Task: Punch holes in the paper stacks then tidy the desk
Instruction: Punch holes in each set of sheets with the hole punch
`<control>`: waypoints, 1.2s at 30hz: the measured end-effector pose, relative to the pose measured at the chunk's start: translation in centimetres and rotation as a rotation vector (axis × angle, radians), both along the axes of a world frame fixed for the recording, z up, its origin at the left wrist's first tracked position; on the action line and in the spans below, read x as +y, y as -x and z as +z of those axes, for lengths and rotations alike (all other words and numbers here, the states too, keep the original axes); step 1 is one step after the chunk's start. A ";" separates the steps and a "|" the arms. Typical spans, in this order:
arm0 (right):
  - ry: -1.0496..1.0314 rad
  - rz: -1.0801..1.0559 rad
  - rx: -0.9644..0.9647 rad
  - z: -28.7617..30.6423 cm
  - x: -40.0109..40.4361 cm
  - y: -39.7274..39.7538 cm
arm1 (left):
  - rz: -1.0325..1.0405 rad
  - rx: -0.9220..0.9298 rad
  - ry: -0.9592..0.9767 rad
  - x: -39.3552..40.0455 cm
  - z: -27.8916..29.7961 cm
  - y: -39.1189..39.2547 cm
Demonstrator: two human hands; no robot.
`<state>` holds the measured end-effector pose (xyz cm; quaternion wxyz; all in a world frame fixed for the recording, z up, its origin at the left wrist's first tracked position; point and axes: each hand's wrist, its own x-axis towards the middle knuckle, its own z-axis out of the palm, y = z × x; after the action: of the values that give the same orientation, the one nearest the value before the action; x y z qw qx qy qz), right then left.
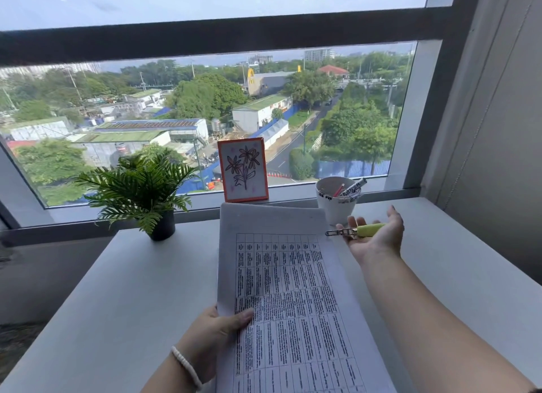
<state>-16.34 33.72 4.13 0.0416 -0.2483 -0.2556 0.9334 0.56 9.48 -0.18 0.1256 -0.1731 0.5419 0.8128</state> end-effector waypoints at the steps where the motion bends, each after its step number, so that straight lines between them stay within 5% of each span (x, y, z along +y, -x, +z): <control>1: 0.010 0.005 -0.003 0.0 0.1 -0.1 | -0.012 0.001 -0.015 -0.1 0.1 -0.1; 15: 0.060 0.196 -0.202 -0.4 0.9 0.1 | -0.048 -0.016 -0.028 0.0 0.5 -0.3; 36: -0.085 -0.114 -0.230 -1.2 2.0 0.6 | -0.035 0.008 -0.011 2.2 1.1 -1.5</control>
<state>-16.95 35.72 2.93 0.0756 -0.3656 -0.2835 0.8833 2.02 11.69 0.95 0.1386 -0.1598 0.5407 0.8141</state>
